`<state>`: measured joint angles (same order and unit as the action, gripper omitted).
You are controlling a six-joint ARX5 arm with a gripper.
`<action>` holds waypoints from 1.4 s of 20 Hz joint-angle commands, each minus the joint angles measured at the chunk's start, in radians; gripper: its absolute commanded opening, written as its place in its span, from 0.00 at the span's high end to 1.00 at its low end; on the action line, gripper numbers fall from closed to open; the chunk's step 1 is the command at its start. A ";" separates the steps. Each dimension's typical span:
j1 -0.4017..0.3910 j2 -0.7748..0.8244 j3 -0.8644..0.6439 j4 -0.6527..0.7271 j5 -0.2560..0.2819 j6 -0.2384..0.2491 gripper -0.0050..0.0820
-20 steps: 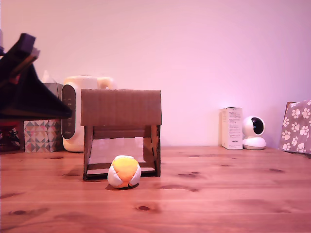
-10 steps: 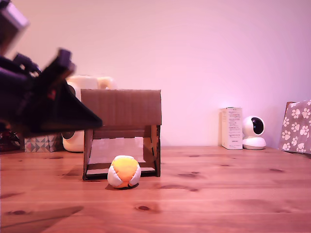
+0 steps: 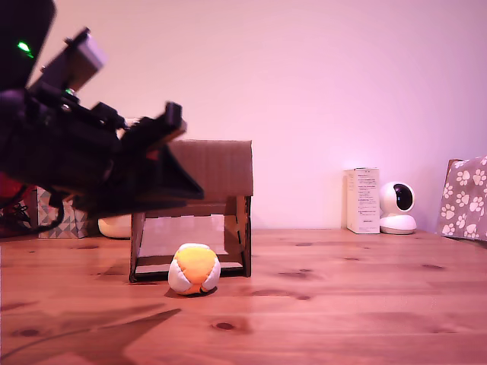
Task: Drop the footbag into the cardboard dice tower
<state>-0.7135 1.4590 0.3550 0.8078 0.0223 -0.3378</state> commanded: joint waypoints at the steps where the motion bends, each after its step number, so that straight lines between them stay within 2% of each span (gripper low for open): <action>1: -0.003 0.032 -0.006 -0.004 -0.037 -0.003 0.06; 6: -0.003 0.060 -0.004 -0.006 -0.111 0.009 0.07; 14: -0.003 0.227 0.088 -0.007 -0.132 0.035 0.07; 18: -0.002 0.325 0.166 -0.008 -0.140 0.088 0.07; 22: 0.003 0.409 0.243 -0.066 -0.147 0.103 0.07; 23: 0.006 0.422 0.257 -0.088 -0.147 0.103 0.10; 24: 0.008 0.430 0.270 -0.110 -0.148 0.104 0.18; 28: 0.021 0.430 0.276 -0.126 -0.163 0.111 0.75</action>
<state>-0.6910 1.8645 0.6395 0.6868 -0.1410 -0.2321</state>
